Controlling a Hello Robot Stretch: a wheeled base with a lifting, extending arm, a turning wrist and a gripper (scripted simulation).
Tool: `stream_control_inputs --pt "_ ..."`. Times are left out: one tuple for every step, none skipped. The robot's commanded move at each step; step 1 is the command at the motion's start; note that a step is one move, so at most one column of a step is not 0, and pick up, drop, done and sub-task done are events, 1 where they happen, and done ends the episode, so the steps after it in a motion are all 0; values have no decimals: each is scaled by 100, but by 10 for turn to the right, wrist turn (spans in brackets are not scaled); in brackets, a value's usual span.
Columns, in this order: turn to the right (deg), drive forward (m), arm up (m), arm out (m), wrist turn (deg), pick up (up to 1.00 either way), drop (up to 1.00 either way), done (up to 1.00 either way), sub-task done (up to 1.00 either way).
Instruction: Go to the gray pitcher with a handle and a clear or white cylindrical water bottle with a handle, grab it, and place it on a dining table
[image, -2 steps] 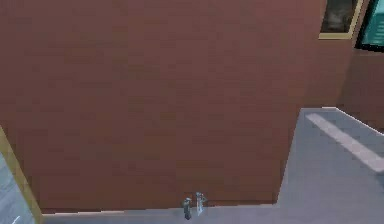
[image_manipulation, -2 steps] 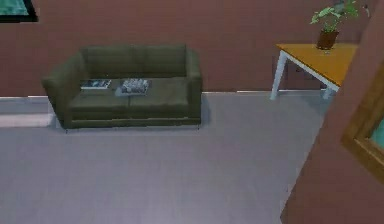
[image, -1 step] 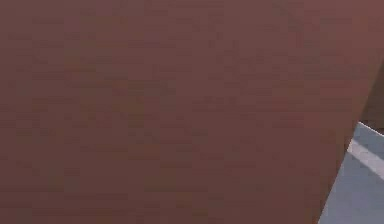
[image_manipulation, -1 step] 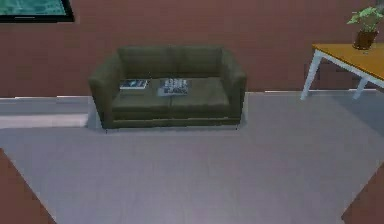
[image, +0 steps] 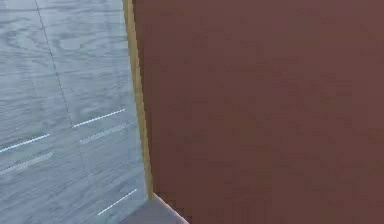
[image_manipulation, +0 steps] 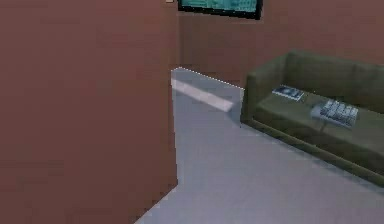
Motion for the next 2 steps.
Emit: stream_control_inputs --pt "-360 0 0 0 0 0 0 0 0" --pt "-30 0 0 0 0 0 0 0 0"
